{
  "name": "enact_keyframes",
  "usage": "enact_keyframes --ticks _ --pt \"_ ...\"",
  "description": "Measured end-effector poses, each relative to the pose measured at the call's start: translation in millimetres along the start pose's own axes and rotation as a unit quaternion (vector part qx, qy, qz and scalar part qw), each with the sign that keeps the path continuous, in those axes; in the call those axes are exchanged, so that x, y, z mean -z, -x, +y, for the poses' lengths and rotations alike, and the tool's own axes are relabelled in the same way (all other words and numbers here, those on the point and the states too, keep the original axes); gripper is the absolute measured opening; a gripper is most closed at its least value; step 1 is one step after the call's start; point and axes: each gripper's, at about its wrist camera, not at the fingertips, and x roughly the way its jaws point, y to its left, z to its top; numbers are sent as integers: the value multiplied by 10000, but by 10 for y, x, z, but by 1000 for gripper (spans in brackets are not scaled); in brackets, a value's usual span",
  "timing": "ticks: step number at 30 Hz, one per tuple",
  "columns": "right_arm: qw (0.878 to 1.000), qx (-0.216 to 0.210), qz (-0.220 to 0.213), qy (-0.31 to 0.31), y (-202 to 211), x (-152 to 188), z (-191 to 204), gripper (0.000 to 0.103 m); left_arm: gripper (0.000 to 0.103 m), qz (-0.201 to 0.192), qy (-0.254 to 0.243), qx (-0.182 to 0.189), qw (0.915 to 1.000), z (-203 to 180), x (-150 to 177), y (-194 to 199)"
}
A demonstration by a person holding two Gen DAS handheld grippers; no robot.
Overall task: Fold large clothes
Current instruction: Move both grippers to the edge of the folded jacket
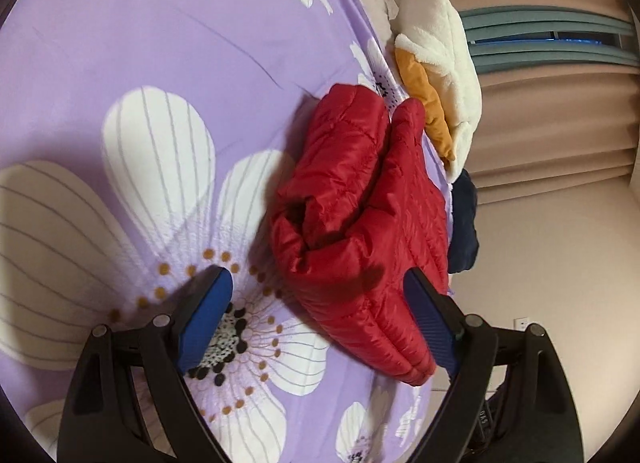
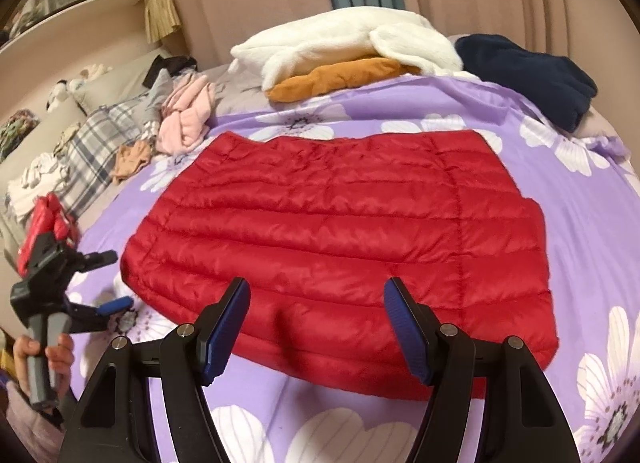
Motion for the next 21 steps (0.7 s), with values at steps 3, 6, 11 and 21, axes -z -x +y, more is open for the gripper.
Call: enact_keyframes --ticks 3,6,11,21 --pt "10000 -58 25 34 -48 -8 47 69 88 72 -16 61 10000 -26 -32 -80" --pt "9999 -129 32 29 -90 -19 80 69 88 188 -26 104 9998 -62 -90 -204" --pt "9998 -165 51 44 -157 -68 111 69 88 315 -85 108 9994 -127 -178 -369" --pt "9999 -143 4 -7 -263 -196 113 69 91 518 -179 92 9985 -263 -293 -645"
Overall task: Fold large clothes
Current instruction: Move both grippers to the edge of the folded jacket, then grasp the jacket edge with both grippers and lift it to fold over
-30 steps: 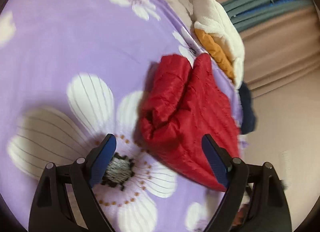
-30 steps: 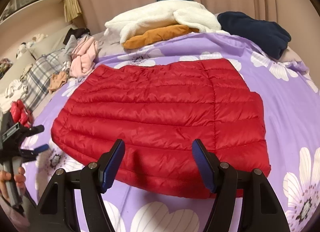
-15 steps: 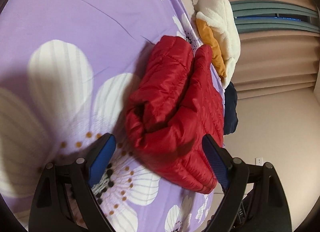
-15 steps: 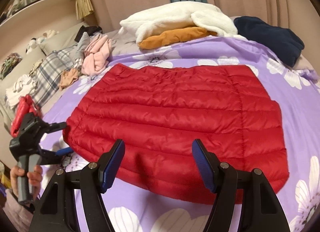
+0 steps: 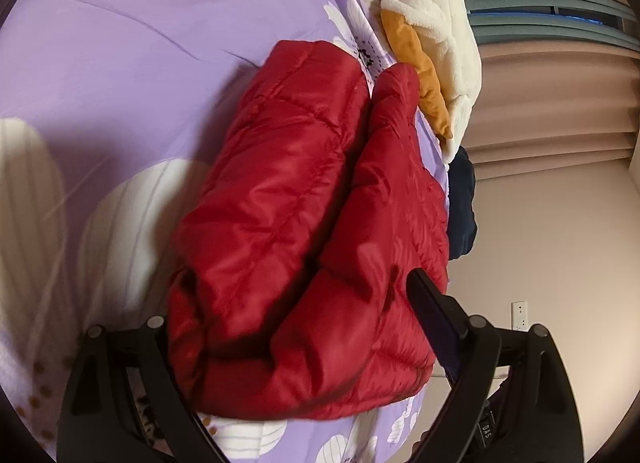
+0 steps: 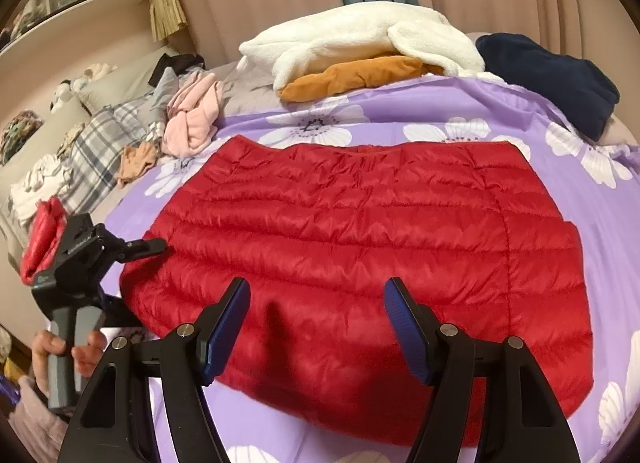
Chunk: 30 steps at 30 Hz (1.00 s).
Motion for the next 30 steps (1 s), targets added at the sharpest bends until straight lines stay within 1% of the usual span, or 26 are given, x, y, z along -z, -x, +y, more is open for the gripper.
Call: enact_keyframes --ticks 1,3,6,8,11,16,18,21,24,27,30 --pt "10000 29 -7 -4 -10 -14 -3 69 91 13 13 -5 10000 -3 -20 -23" --pt "9999 101 -19 -27 -23 -34 -17 69 96 13 28 8 10000 -18 -36 -47" --pt "9996 261 19 -106 -59 -47 -67 69 96 -8 -47 -99 9999 -55 -52 -90" --pt "9994 254 98 -227 -101 -28 -131 69 96 -40 -104 -178 9998 -77 -48 -102" --pt "9989 160 209 -397 -173 -9 -207 69 88 -96 -221 -399 9989 -91 -33 -119" --pt "9986 151 264 -433 -301 7 -208 69 74 -223 -308 -587 9975 -106 -19 -113" --pt "9985 202 310 -409 -350 19 -195 67 66 -291 -400 -649 9967 -142 -4 -109" --pt "9983 195 352 -431 -387 38 -203 66 55 -399 -681 -775 9939 -263 22 -85" --pt "9979 143 378 -500 -396 37 -242 66 46 -514 -1051 -902 9890 -430 60 -52" --pt "9976 117 390 -560 -406 41 -274 66 42 -642 -1464 -1016 9819 -624 118 -23" --pt "9973 105 387 -620 -411 54 -293 66 41 -759 -1853 -1085 9737 -822 195 -1"
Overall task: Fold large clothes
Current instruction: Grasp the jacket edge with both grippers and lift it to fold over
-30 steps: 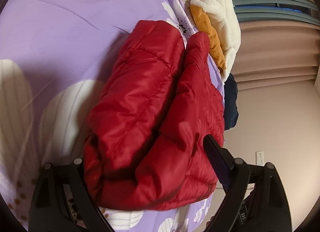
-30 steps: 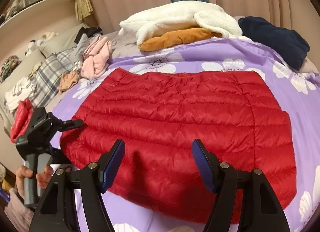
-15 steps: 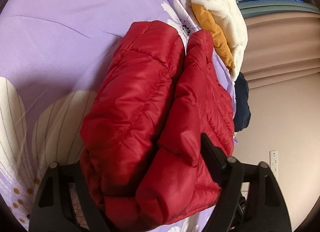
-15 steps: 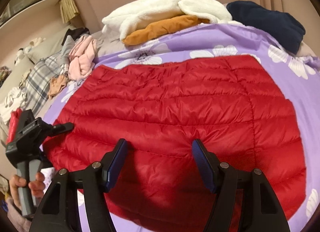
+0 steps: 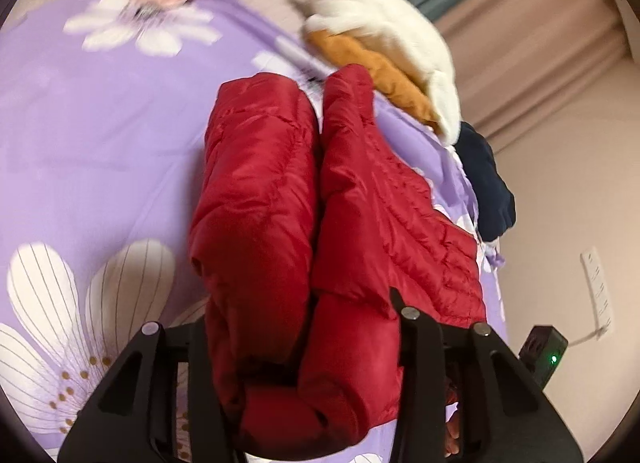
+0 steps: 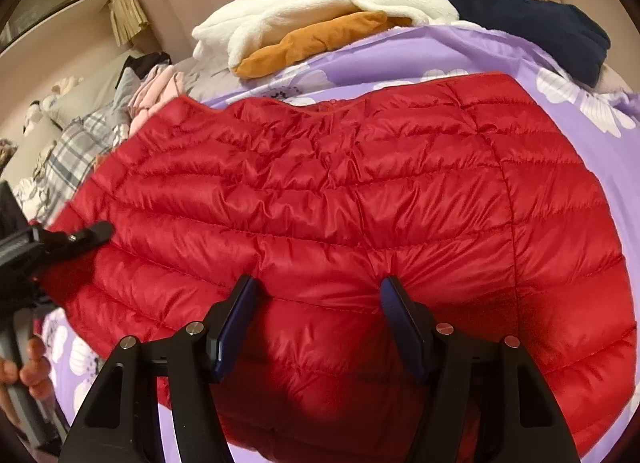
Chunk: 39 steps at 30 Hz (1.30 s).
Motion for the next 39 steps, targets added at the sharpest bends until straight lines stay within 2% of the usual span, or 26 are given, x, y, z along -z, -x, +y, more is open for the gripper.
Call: enact_keyframes --ticks 9,18,28,34,39 --pt "9999 -61 -4 -135 -6 23 -46 66 41 -338 -1088 -27 9935 -629 80 161" --pt "9997 -112 -20 -209 -12 32 -56 66 43 -390 -1849 -34 9820 -1073 229 160" --pt "9992 -260 -41 -301 -15 32 -136 66 44 -147 -2310 36 9728 -1373 392 3" --pt "9964 -610 -105 -576 31 2 -274 66 44 66 -2341 77 9722 -1443 379 -134" --pt "9943 -786 -196 -698 236 14 -377 66 44 144 -2309 4 9729 -1427 360 -196"
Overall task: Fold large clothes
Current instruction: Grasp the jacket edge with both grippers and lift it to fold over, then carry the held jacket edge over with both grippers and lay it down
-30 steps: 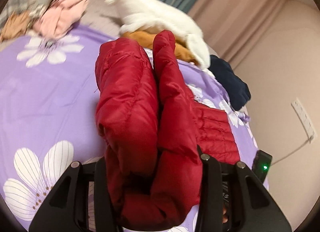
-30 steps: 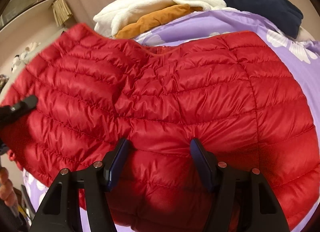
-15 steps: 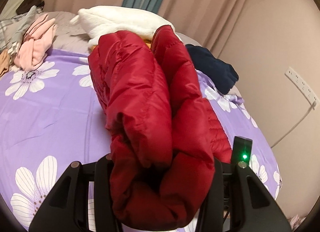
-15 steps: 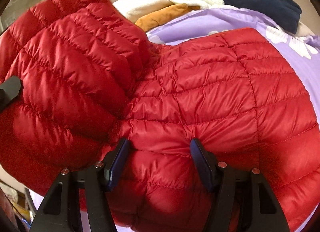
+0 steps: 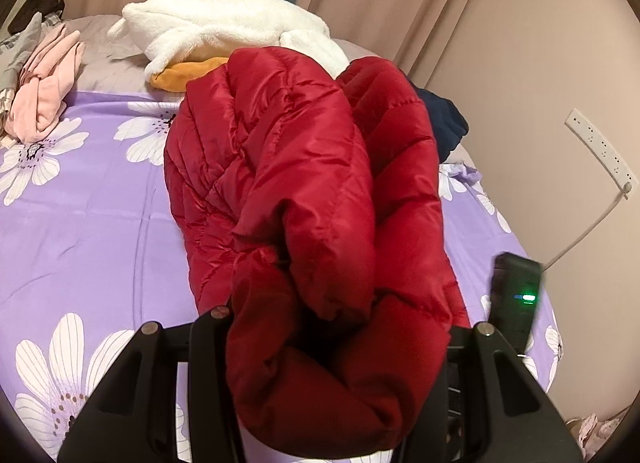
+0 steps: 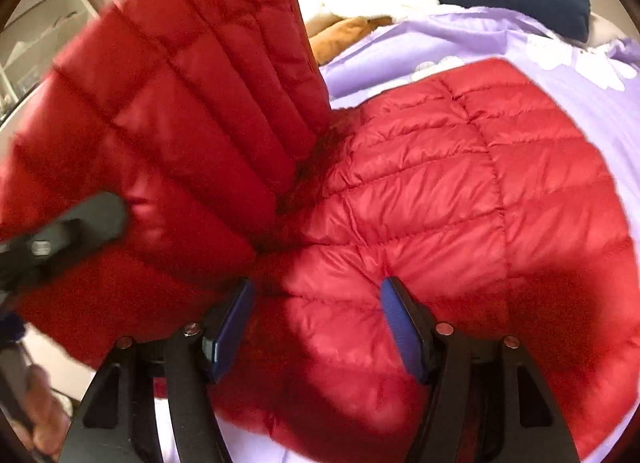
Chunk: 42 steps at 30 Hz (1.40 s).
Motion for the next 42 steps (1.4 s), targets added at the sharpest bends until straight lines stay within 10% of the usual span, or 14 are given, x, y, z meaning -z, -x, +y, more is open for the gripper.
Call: enact_keyframes --ticks 13,42 --pt "9874 1403 -704 207 835 64 -337 66 45 50 7 -117 9999 -75 22 -16" --pt "9937 1013 -238 -407 429 71 -660 62 45 190 -654 -88 9976 -627 32 -263"
